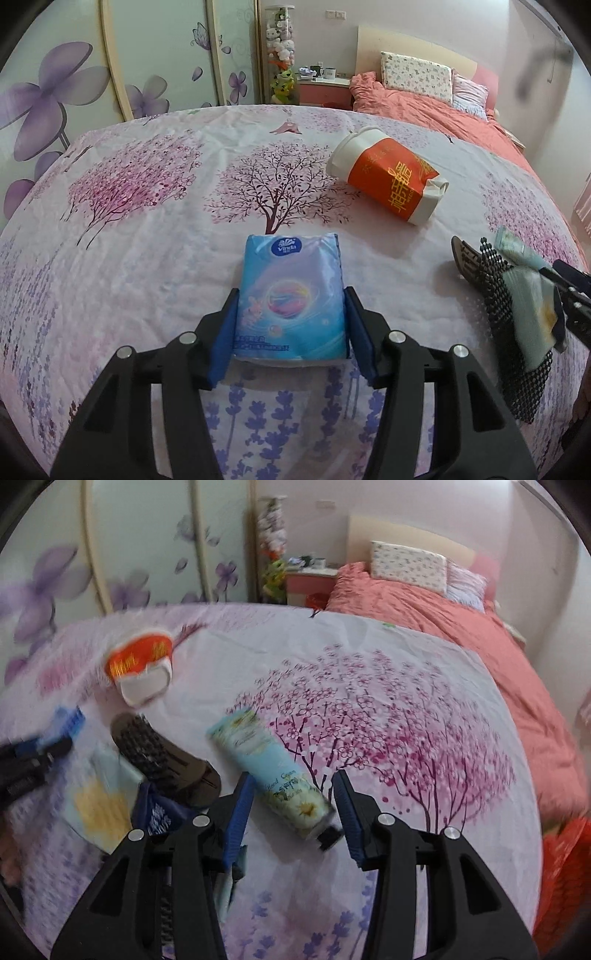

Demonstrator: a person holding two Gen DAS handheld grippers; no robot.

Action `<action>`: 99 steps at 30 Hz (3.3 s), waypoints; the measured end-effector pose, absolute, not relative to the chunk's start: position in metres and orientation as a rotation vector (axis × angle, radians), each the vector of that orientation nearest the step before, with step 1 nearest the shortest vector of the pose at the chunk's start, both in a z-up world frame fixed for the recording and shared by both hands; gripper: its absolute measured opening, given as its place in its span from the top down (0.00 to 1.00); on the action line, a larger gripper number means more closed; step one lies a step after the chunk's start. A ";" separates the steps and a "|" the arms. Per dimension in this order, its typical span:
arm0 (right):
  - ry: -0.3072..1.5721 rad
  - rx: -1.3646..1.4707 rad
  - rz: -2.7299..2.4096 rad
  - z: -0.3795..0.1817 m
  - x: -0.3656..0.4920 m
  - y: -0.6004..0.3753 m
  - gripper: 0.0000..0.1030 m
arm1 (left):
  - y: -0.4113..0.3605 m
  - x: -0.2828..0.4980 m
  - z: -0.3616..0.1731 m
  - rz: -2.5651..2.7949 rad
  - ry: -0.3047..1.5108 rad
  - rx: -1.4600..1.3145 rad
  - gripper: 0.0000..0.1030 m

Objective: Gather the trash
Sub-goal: 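Grasp the blue tissue pack with the left gripper while the right grasps the hand cream tube, then carry the tissue pack and hand cream tube to the orange basket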

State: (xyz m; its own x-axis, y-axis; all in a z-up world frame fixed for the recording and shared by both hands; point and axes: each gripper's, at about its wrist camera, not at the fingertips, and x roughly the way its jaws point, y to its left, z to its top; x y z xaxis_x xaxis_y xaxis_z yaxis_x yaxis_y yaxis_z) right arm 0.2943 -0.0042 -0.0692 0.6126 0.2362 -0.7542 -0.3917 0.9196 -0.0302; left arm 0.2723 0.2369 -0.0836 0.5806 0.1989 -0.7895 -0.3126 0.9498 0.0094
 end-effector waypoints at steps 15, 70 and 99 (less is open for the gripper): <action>0.872 -0.003 0.140 -0.075 0.281 -0.056 0.72 | 0.237 0.272 -0.083 0.299 0.903 -0.137 0.48; 0.612 0.212 0.110 -0.005 0.196 -0.146 0.73 | 0.126 0.231 0.006 0.019 0.719 -0.070 0.52; 0.451 0.388 -0.199 -0.001 0.132 -0.301 0.73 | -0.164 0.222 0.021 -0.582 0.711 0.056 0.51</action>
